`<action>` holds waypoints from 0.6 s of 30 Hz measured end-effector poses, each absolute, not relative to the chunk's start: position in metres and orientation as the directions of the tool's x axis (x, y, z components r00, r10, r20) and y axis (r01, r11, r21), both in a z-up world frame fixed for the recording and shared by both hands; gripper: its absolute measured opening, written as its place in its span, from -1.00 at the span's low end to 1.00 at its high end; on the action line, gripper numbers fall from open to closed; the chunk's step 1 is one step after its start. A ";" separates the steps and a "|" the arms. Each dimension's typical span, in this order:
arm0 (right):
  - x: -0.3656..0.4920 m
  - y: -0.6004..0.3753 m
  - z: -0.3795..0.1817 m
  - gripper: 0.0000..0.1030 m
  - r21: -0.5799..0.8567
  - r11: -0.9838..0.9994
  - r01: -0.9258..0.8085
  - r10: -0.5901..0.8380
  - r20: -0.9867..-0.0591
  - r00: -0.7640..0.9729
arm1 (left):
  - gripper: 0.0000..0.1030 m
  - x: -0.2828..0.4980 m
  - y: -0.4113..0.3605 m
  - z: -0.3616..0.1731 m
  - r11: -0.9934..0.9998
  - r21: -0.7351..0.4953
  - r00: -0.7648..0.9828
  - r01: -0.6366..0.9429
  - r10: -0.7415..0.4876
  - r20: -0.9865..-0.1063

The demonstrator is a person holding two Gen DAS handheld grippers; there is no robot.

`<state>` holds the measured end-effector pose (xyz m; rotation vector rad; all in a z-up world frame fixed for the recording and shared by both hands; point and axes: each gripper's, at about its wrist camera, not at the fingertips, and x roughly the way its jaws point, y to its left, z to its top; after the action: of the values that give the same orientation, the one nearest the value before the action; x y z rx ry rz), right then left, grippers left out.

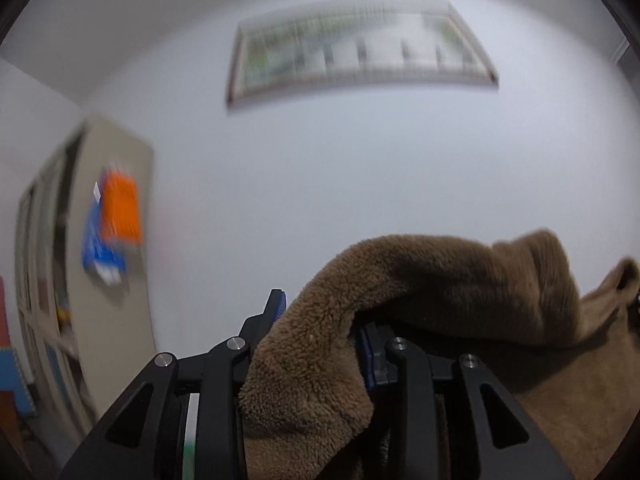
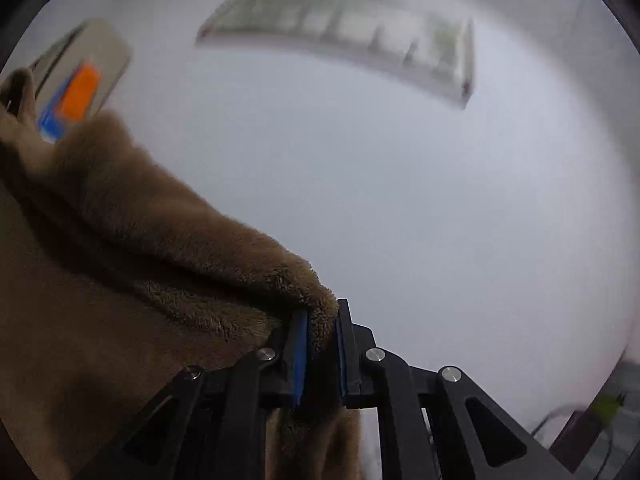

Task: Fold clothes
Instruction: 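Grasp a blanket edge with the left gripper while the right gripper holds its corner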

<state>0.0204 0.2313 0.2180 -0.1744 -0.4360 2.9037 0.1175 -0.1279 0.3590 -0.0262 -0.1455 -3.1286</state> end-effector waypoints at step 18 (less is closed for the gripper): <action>-0.107 0.256 0.028 0.86 -0.223 -0.949 0.223 -0.035 -0.628 -0.777 | -0.28 -0.063 -0.133 0.197 -0.990 0.137 -0.888 -0.030 -0.036 -0.458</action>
<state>-0.1069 0.2564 0.0281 -1.0738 -0.4727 3.0636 -0.0626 -0.1328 0.1974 0.7412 -0.2199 -3.0417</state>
